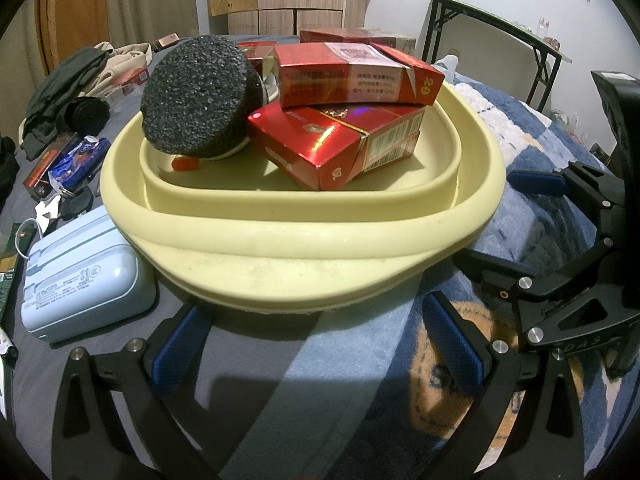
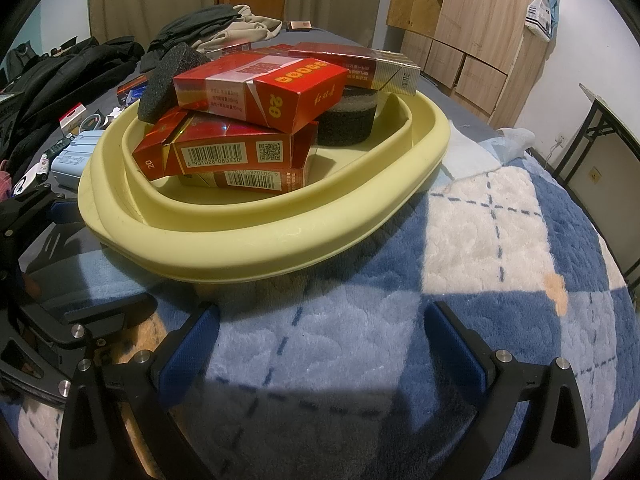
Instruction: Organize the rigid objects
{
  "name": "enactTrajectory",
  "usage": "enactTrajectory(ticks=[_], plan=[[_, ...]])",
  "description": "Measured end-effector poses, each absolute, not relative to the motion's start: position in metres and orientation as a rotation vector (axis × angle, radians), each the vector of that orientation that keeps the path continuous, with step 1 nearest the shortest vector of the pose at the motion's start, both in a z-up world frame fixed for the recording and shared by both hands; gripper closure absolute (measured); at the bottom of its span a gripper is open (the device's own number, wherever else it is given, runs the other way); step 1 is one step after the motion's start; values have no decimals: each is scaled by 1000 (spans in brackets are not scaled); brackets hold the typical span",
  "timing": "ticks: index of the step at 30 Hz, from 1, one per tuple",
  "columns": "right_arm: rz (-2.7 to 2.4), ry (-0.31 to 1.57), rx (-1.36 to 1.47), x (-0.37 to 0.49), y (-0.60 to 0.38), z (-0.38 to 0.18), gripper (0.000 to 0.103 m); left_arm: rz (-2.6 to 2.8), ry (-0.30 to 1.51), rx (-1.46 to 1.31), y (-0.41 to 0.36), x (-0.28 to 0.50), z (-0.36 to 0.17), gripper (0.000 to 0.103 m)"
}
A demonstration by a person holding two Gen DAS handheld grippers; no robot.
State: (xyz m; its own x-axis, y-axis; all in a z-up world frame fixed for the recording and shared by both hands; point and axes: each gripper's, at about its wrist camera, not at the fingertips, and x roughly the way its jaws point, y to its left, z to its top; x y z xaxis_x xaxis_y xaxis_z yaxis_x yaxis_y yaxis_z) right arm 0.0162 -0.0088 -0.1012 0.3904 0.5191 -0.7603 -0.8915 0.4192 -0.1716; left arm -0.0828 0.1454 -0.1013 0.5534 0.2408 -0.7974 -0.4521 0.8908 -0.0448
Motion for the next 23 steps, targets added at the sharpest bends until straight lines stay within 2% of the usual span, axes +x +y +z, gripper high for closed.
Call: enactTrajectory(ticks=[23], plan=[[975, 683, -637, 16, -9, -100, 0, 408, 889, -269, 146, -84, -101, 0]])
